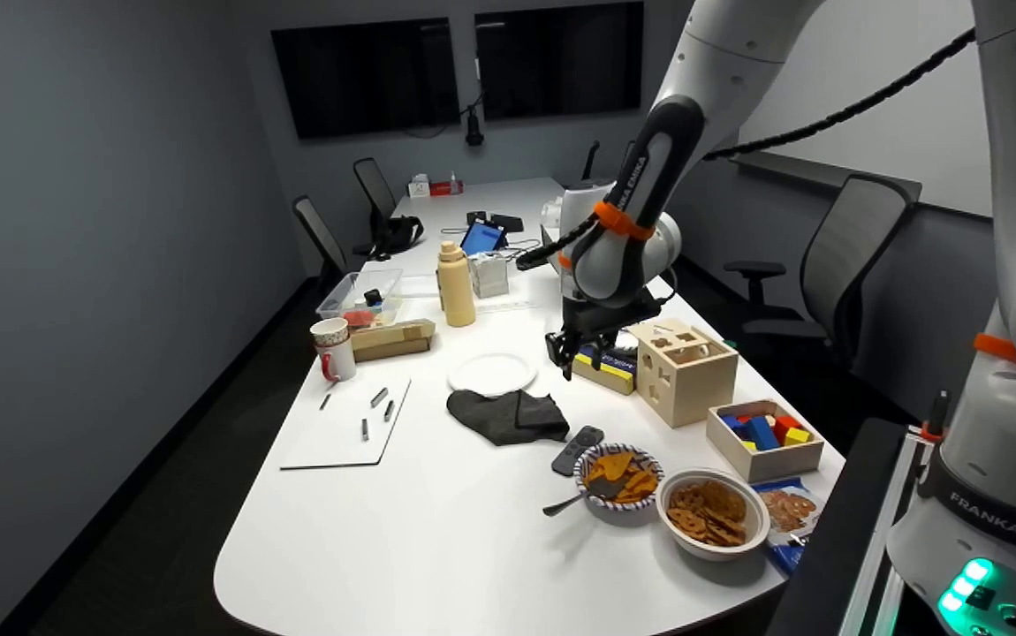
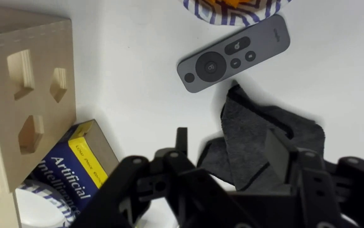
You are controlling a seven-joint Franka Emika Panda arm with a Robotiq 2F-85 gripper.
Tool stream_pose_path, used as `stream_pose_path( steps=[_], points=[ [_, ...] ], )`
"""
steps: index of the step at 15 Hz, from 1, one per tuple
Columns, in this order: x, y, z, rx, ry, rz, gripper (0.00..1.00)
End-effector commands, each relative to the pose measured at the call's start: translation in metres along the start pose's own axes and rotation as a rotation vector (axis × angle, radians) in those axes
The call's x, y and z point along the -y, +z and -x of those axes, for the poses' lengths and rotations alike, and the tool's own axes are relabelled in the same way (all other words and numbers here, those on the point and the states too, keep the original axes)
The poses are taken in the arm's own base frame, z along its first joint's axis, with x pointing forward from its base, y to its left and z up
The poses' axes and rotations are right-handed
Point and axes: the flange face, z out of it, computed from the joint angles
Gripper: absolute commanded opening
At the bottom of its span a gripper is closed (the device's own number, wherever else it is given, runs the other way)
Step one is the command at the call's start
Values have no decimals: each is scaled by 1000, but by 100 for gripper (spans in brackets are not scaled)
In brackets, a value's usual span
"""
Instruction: Press the center button of the small grey remote
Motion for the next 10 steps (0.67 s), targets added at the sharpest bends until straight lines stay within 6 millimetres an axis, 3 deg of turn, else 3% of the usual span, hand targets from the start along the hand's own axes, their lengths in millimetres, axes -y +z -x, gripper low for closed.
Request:
stream_pose_path(
  steps=[1,5,10],
  points=[
    [6,29,-14,16,87,-40,33],
    [11,41,-18,54,149,-43,2],
    [8,56,-12,109,212,-54,0]
  ],
)
